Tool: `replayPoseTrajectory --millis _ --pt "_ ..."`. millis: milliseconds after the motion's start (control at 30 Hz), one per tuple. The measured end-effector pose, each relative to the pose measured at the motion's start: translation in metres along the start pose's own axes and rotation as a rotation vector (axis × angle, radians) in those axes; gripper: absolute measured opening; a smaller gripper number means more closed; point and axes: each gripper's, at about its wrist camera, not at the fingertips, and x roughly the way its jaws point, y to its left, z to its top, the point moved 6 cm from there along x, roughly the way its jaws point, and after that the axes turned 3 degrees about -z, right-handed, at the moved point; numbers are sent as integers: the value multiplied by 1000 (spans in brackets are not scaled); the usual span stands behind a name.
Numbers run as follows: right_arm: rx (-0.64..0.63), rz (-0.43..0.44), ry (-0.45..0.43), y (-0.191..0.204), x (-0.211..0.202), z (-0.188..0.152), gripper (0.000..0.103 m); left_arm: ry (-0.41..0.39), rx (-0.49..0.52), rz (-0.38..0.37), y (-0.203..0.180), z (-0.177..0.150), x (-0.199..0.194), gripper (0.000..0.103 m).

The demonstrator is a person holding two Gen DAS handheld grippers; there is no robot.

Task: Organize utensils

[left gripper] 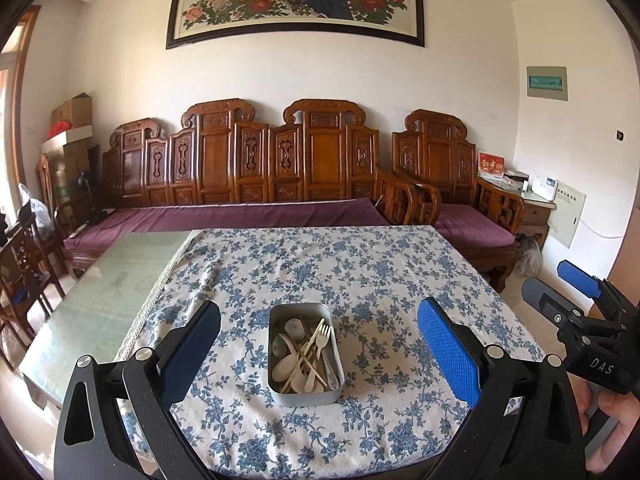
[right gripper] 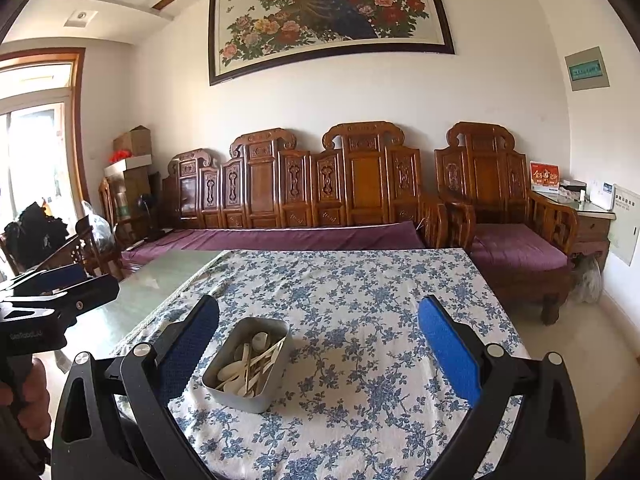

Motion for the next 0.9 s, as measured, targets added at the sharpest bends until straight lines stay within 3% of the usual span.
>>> replayPoseTrajectory --millis 900 --pt "0 -2 2 -2 3 -1 100 -5 9 6 4 -1 1 95"
